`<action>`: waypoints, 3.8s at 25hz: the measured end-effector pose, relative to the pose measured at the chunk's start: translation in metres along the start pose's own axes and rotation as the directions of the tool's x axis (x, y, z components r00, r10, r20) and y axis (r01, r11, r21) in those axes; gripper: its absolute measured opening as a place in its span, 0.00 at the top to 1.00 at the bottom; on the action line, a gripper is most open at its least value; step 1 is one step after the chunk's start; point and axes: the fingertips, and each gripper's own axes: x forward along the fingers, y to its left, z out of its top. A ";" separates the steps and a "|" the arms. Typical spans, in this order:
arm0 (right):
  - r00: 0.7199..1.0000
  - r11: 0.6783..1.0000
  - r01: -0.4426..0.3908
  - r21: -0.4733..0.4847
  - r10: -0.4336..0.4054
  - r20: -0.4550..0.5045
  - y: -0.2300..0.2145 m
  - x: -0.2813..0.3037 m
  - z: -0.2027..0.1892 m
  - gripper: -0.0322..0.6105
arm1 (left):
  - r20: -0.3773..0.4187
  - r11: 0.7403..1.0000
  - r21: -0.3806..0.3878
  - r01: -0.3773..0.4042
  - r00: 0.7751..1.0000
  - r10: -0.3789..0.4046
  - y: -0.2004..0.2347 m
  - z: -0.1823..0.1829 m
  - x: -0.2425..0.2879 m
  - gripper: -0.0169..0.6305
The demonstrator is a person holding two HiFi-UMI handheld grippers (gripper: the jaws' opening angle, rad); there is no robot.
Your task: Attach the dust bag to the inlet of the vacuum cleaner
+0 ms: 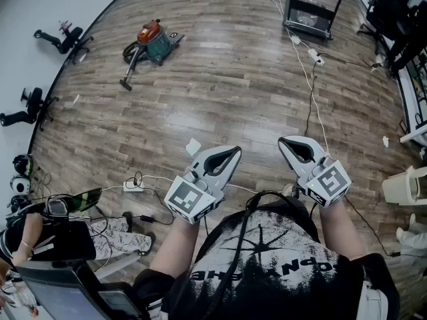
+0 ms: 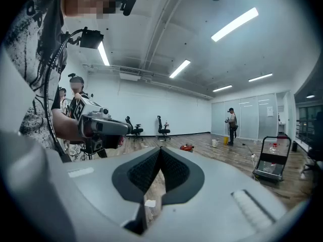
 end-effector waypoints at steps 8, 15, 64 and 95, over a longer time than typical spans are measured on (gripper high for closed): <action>1.000 1.000 0.002 0.003 -0.002 -0.002 -0.001 0.004 -0.002 0.94 | -0.020 1.000 0.018 0.002 1.000 -0.001 0.002 -0.002 0.000 0.98; 0.998 0.997 -0.059 0.042 0.058 0.025 0.010 0.004 0.002 0.94 | -0.018 1.000 0.017 -0.006 1.000 0.006 -0.001 -0.002 -0.001 0.98; 0.977 0.977 -0.212 0.024 0.212 0.006 -0.201 0.136 0.004 0.94 | -0.047 0.997 -0.030 -0.078 0.996 0.076 0.162 0.019 0.181 0.98; 0.962 0.962 -0.273 -0.030 0.273 -0.016 -0.334 0.288 0.028 0.94 | -0.036 0.989 -0.041 -0.139 0.990 0.137 0.354 0.036 0.263 0.98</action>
